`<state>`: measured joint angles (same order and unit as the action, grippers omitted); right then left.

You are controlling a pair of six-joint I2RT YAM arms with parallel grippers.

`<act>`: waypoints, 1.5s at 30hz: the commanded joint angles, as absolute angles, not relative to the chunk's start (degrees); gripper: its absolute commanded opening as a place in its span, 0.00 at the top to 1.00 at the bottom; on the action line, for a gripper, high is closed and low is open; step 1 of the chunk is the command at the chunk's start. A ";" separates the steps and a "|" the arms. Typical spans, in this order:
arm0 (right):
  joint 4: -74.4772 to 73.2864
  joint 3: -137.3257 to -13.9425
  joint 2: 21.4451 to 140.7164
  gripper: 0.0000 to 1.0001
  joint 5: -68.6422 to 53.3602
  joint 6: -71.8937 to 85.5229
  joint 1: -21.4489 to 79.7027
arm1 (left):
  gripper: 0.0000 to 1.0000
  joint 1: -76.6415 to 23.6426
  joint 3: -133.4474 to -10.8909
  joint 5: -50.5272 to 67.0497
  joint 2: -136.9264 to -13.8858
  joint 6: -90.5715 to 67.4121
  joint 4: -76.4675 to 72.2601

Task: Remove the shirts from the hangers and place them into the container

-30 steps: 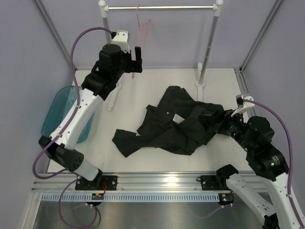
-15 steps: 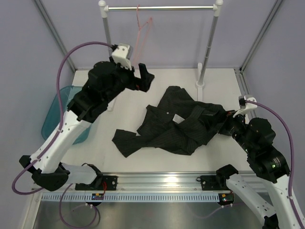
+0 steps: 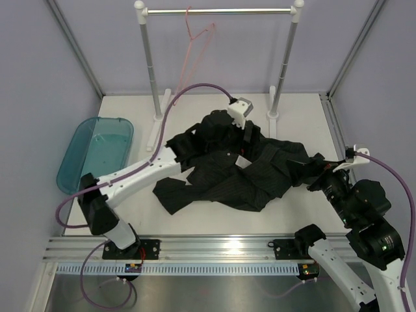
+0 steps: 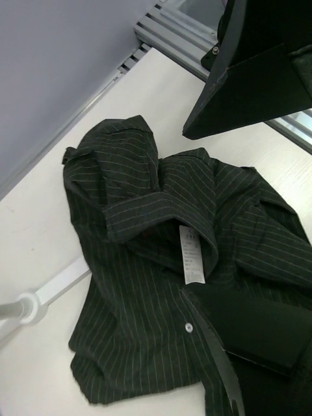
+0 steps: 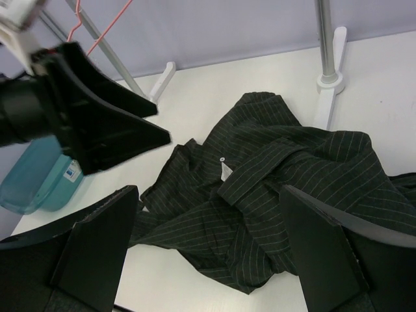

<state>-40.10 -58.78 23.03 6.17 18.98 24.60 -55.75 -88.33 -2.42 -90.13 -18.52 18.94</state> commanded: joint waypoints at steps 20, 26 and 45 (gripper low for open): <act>-44.65 -58.45 22.06 0.01 2.99 21.71 25.05 | 0.01 -60.38 -95.62 -17.93 -125.50 -18.19 7.63; -44.91 -57.83 21.71 0.01 2.90 21.27 25.14 | 0.15 -59.94 -94.22 -21.53 -128.41 -22.49 12.29; -39.11 -55.37 24.08 0.01 0.53 20.21 25.05 | 1.00 -55.20 -70.06 -30.05 -105.85 -39.98 23.37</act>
